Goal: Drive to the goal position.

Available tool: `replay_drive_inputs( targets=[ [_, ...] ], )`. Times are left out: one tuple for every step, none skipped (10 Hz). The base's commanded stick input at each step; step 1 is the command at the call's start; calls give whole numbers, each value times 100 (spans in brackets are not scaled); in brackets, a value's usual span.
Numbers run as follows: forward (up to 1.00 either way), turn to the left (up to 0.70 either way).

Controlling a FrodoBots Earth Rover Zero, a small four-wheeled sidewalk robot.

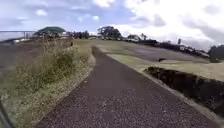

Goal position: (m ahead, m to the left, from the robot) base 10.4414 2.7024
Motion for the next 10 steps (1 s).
replay_drive_inputs(
  targets=[
    [70, 0],
    [70, 0],
    [70, 0],
    [70, 0],
    [70, 0],
    [69, 0],
    [68, 0],
    [67, 0],
    [68, 0],
    [68, 0]
  ],
)
